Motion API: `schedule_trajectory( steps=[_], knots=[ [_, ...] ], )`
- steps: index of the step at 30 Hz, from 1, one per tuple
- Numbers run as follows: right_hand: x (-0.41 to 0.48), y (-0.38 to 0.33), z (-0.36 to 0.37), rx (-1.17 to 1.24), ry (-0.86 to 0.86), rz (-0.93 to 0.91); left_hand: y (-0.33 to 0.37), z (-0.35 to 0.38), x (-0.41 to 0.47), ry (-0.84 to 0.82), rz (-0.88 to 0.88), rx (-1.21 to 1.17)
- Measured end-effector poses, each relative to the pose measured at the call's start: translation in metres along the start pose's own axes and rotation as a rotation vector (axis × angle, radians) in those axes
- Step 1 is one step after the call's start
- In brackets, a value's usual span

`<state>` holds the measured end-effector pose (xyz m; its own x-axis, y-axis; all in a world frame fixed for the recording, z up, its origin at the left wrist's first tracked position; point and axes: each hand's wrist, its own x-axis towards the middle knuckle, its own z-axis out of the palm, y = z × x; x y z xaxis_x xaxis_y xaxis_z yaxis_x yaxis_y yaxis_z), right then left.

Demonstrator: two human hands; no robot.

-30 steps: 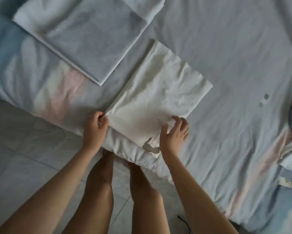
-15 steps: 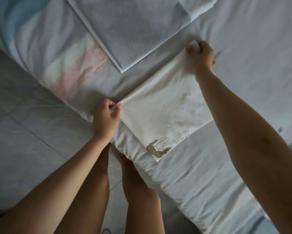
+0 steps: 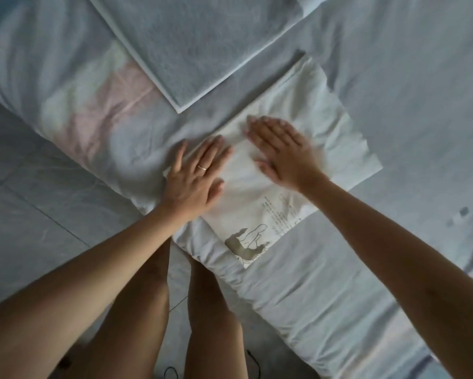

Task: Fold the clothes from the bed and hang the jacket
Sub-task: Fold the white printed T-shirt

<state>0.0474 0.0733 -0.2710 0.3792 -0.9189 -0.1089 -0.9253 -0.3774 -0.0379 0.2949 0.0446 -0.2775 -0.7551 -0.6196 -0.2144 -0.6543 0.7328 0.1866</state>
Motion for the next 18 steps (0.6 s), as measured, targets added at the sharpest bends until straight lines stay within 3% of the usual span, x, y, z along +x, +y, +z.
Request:
schedule_trajectory(
  steps=[3,6,8,9,11,14,16,18],
  knots=[
    [-0.005,0.055,-0.002,-0.016,-0.025,0.308,0.006,-0.001,0.004,-0.015,-0.053,0.014],
    [0.0,0.08,-0.009,0.109,-0.034,0.8,0.01,-0.004,0.005,-0.041,-0.079,0.019],
    [-0.002,0.083,-0.018,0.136,0.022,1.003,0.014,-0.011,0.009,-0.043,-0.141,-0.001],
    [-0.004,0.076,-0.022,0.118,0.084,0.99,0.019,-0.015,0.012,-0.04,-0.169,-0.008],
    [-0.009,0.044,-0.025,0.097,0.163,0.766,0.03,-0.024,0.025,-0.018,-0.113,-0.042],
    [-0.041,-0.009,-0.018,0.106,0.09,0.371,0.047,-0.028,0.073,0.027,0.223,-0.023],
    [-0.07,-0.005,-0.002,0.084,0.022,0.41,0.047,-0.029,0.11,0.002,0.305,0.014],
    [-0.1,0.02,0.007,0.071,0.012,0.646,0.048,-0.031,0.152,-0.042,0.333,0.102]
  ],
)
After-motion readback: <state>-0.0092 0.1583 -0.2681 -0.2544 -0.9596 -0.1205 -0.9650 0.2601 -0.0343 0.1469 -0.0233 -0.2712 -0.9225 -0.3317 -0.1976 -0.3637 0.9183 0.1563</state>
